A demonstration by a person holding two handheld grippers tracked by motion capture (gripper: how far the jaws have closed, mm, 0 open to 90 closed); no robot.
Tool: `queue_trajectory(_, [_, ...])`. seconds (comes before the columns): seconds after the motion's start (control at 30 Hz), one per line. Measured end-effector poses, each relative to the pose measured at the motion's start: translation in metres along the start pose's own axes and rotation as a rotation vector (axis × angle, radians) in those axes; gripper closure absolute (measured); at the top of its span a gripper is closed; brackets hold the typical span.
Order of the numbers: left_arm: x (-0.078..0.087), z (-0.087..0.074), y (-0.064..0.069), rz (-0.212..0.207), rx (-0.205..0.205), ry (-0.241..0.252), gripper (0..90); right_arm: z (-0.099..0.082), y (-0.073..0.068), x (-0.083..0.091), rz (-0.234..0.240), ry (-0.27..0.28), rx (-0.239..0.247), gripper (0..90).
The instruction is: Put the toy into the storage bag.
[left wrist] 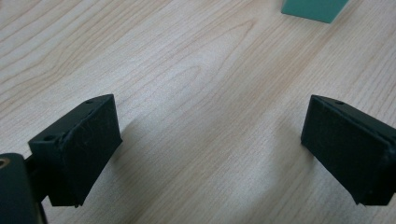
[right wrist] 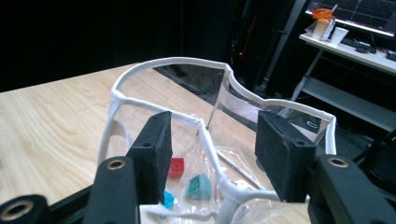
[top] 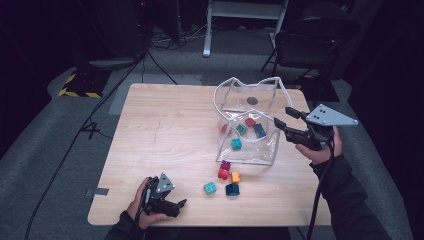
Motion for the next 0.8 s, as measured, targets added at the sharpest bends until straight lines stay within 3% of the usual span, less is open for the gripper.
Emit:
queue_trajectory(0.5, [0.000, 0.000, 0.000, 0.000, 0.001, 0.001, 4.9, -0.020, -0.028, 0.020, 0.091, 0.007, 0.037, 43.8])
queue_trajectory(0.8, [0.000, 0.000, 0.000, 0.000, 0.000, 0.000, 4.9, -0.052, -0.051, 0.015, 0.149, -0.021, 0.042, 42.3])
Point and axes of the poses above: each handheld gripper's, and its own axes: x roughly backward along the jaws, z roughly out of its top, y roughly to its right, the point moved 5 cm from there along -x, roughly forward along the jaws, and after that the axes turned 4 degrees about -y, right-handed, at the moved point
